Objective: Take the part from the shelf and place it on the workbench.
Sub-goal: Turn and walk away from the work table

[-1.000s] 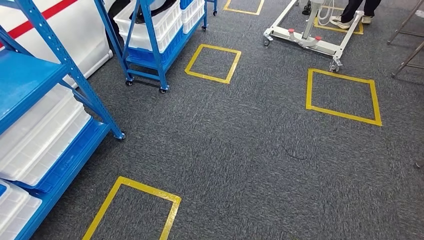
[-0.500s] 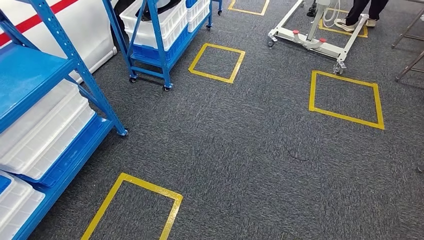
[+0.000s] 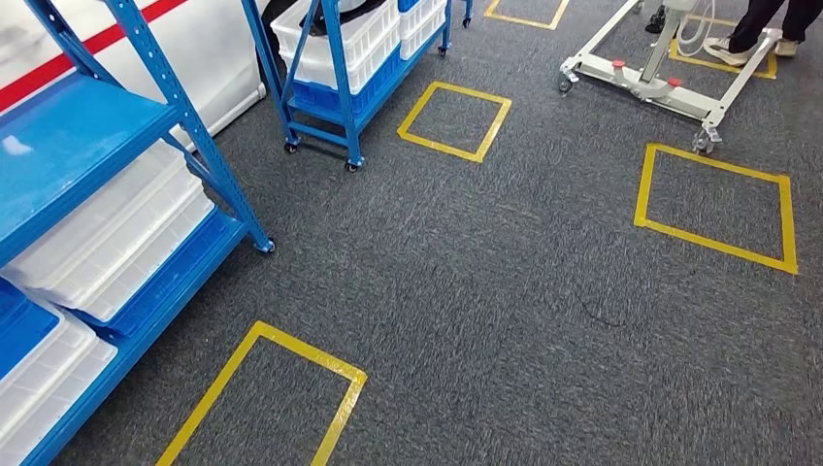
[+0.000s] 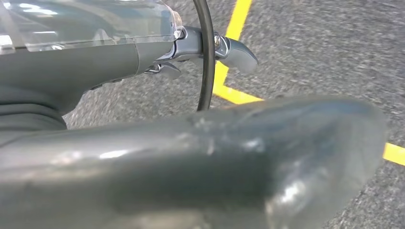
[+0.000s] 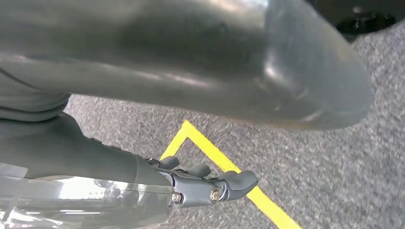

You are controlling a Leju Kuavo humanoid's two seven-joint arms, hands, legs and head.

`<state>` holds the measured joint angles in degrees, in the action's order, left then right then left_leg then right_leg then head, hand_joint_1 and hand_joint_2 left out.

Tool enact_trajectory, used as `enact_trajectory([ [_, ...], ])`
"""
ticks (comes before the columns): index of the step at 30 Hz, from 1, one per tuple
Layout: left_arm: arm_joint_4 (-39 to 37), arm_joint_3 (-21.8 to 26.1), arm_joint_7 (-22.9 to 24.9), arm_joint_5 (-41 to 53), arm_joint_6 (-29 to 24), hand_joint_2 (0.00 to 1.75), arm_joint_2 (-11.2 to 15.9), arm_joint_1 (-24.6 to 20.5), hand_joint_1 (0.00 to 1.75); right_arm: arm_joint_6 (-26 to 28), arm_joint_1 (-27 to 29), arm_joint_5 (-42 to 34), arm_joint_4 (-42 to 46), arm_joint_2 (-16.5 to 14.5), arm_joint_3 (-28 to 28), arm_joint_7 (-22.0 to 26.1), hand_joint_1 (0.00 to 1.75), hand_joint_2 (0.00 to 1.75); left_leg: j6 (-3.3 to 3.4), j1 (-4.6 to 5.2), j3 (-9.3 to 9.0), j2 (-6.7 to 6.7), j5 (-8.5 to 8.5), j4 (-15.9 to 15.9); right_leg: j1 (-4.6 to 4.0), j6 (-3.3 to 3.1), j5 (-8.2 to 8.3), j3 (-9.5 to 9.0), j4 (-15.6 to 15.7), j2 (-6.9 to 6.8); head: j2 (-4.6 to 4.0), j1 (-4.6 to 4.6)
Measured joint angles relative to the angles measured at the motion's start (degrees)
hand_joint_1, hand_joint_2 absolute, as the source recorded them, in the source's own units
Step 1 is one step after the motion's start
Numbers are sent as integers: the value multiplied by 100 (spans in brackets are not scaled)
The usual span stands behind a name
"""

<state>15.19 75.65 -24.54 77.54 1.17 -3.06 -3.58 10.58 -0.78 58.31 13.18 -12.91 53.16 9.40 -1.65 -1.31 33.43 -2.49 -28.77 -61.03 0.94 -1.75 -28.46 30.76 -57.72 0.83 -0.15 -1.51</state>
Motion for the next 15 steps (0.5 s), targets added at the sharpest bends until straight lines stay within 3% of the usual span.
enact_trajectory([
  [2,0,0,2,-2,-1,0,1,-8,0,0,18,22,0,9,11,-39,0,0,-13,4,349,168,-401,-773,-49,-60,-9,1,4,-138,0,0],
  [4,0,2,2,-4,-3,0,2,0,0,-1,28,46,0,19,16,-93,0,0,-18,5,607,196,-591,-1362,-101,-86,-24,-1,0,-276,0,1],
  [5,0,3,2,-5,-4,0,3,11,0,-3,27,57,0,25,17,-118,0,0,-7,7,574,207,-513,-1330,-122,-96,-32,-10,-4,-339,0,1],
  [6,0,5,2,-7,-5,0,4,22,0,-5,25,67,0,30,19,-139,0,0,15,13,422,236,-341,-1058,-139,-101,-42,-25,-7,-399,0,1],
  [8,0,7,0,-10,-7,0,13,21,0,-8,23,84,-1,39,20,-168,0,0,91,62,-21,457,4,-216,-173,-91,-75,-62,-22,-516,0,1],
  [10,0,9,-3,-15,-9,0,25,9,0,-9,17,95,-1,47,23,-190,0,0,159,123,-234,630,118,245,-193,-53,-102,-80,-37,-616,0,1],
  [12,0,20,-3,-18,-9,0,41,18,0,-13,-4,105,-2,52,27,-217,0,0,202,142,-223,558,130,301,-194,-9,-110,-95,-33,-715,0,1],
  [13,0,26,-3,-19,-9,0,47,30,0,-17,-14,111,-2,57,28,-235,0,0,225,129,-235,501,157,335,-186,24,-132,-104,-50,-689,0,1],
  [15,0,36,-3,-19,-8,0,53,31,0,-28,-17,120,-3,65,31,-271,0,0,288,86,-255,385,223,403,-160,93,-329,-6,-303,-437,0,2],
])
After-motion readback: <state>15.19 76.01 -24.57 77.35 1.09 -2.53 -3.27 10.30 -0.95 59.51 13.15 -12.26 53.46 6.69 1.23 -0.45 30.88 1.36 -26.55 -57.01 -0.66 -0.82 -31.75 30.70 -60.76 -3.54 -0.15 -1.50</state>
